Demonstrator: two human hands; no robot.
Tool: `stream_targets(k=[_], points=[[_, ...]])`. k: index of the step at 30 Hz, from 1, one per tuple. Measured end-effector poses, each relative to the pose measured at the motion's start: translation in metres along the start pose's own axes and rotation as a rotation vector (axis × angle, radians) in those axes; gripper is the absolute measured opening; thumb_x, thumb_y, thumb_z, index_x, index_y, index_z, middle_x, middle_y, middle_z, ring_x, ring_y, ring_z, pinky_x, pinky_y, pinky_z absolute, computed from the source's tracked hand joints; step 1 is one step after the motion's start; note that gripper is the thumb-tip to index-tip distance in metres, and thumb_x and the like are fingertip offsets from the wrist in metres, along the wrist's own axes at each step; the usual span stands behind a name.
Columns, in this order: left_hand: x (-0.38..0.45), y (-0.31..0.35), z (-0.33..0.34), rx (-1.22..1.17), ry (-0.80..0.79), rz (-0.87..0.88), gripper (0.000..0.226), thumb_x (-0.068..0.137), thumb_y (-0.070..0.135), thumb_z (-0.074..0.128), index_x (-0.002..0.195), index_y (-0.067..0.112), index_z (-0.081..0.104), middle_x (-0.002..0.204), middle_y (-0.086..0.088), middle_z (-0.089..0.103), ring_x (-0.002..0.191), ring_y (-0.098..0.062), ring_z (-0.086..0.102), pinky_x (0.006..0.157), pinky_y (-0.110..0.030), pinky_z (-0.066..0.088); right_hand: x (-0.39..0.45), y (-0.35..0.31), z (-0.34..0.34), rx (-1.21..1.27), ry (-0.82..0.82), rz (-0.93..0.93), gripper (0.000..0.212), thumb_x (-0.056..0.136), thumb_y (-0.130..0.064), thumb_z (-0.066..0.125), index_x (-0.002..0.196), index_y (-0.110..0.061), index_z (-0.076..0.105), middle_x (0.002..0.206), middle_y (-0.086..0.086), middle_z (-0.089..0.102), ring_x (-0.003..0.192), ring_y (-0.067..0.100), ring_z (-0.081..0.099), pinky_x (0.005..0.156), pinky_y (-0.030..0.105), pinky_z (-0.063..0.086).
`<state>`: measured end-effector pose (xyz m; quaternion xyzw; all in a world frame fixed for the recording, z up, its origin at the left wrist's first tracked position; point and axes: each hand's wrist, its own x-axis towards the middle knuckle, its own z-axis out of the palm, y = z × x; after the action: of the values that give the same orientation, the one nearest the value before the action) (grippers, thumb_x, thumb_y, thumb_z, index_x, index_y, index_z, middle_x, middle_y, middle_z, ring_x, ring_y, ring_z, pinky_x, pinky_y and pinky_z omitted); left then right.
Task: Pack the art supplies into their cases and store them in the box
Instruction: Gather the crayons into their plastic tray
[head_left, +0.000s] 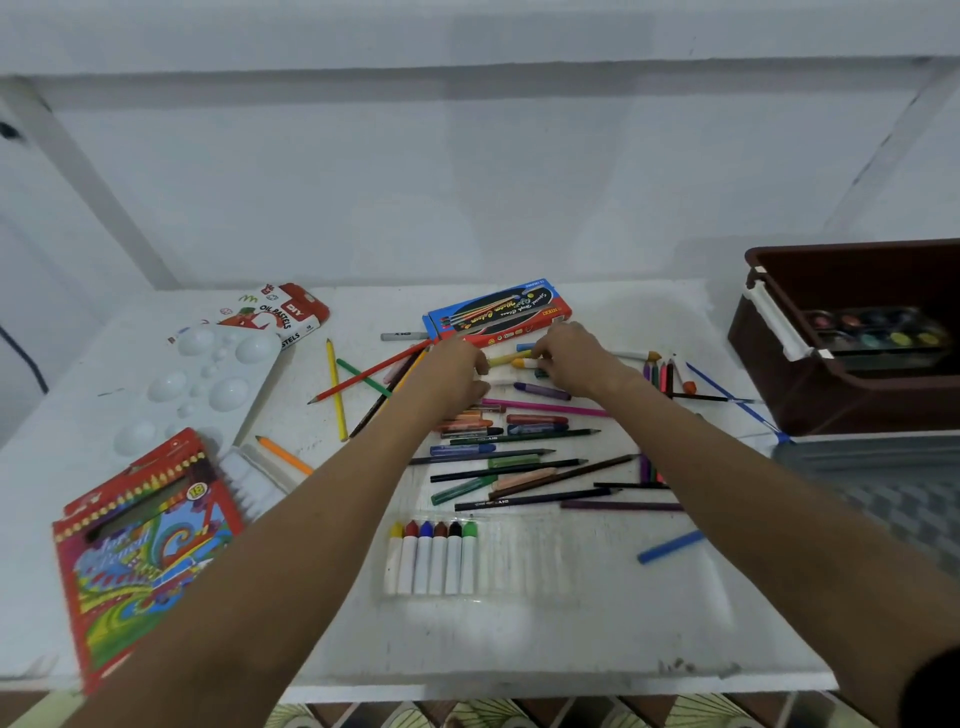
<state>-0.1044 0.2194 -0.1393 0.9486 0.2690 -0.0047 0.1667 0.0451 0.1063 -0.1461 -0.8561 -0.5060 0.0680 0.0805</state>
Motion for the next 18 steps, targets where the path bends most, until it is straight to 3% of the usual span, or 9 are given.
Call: stream_targets(k=[8, 14, 18], points=[[-0.038, 0.002, -0.016, -0.239, 0.161, -0.016, 0.024, 0.085, 0.03, 0.069, 0.105, 0.017, 0.069, 0.098, 0.002, 0.066, 0.086, -0.012, 0.06, 0.074, -0.023, 0.043, -0.018, -0.004, -0.003, 0.072, -0.043, 0.039, 0.021, 0.091, -0.016, 0.058, 0.111, -0.017, 0.064, 0.115, 0.009, 0.06, 0.101, 0.024, 0.054, 0.09, 0.037, 0.047], [-0.077, 0.005, -0.024, -0.37, 0.224, -0.015, 0.03, 0.088, 0.027, 0.065, 0.116, 0.016, 0.067, 0.085, 0.007, 0.063, 0.077, -0.008, 0.058, 0.07, -0.019, 0.042, -0.051, -0.029, -0.019, 0.242, 0.053, 0.027, 0.028, 0.093, -0.01, 0.054, 0.119, -0.006, 0.063, 0.109, 0.009, 0.054, 0.1, 0.023, 0.054, 0.08, 0.02, 0.035], [-0.102, 0.007, -0.022, -0.44, 0.195, -0.031, 0.037, 0.093, 0.03, 0.057, 0.128, 0.018, 0.06, 0.085, 0.004, 0.067, 0.078, -0.01, 0.062, 0.069, -0.021, 0.045, -0.099, -0.051, -0.025, 0.506, 0.126, 0.029, 0.025, 0.091, -0.013, 0.06, 0.114, -0.009, 0.067, 0.11, 0.005, 0.064, 0.098, 0.017, 0.059, 0.084, 0.02, 0.041]])
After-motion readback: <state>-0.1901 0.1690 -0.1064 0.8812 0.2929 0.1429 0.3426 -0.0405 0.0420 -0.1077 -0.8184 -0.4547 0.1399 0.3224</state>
